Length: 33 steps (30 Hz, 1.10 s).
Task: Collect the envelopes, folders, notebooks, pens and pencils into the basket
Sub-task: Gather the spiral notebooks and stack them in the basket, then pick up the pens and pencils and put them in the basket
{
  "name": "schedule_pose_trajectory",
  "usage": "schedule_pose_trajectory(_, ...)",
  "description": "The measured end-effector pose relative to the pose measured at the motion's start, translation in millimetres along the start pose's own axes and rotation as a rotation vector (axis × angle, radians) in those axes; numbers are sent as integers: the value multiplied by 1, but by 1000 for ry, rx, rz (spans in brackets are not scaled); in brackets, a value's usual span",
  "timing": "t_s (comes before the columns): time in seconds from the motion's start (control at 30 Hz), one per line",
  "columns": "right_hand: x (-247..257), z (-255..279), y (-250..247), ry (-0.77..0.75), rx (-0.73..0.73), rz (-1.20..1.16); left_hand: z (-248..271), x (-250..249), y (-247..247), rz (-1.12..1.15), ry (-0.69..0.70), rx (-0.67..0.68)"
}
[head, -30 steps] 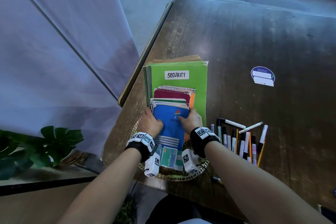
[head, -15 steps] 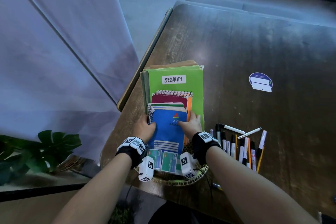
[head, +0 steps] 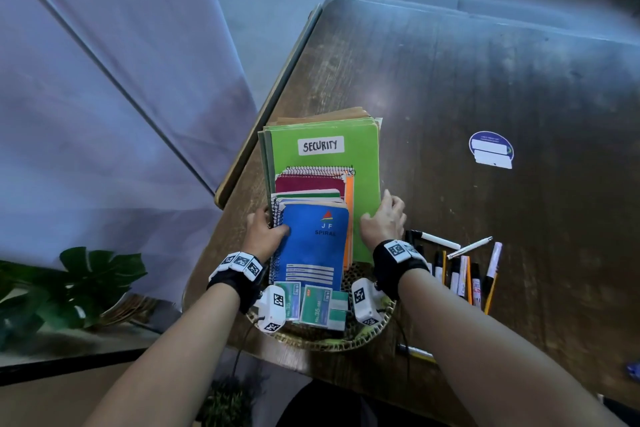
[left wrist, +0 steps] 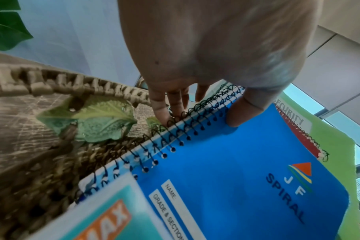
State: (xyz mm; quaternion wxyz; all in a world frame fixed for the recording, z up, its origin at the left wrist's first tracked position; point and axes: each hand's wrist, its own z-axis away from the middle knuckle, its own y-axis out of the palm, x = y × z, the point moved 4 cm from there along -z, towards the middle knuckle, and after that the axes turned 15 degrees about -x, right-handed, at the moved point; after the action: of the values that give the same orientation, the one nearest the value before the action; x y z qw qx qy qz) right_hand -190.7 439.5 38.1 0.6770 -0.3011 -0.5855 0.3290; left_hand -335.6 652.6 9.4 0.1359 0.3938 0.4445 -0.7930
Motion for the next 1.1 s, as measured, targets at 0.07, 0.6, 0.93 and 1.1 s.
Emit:
schedule_pose_trajectory(0.07, -1, -7, -2, 5, 57, -69, 1, 0, 0, 52, -4, 18)
schedule_pose_trajectory(0.6, -52, -2, 0, 133, 56, 38, 3, -3, 14, 184, 22, -45)
schedule_pose_trajectory(0.93, -45, 6, 0, 164, 184, 7, 14, -28, 8, -140, 247, -126)
schedule_pose_trajectory(1.1, -48, 6, -13, 125, 248, -32, 29, -66, 8, -190, 562, -306)
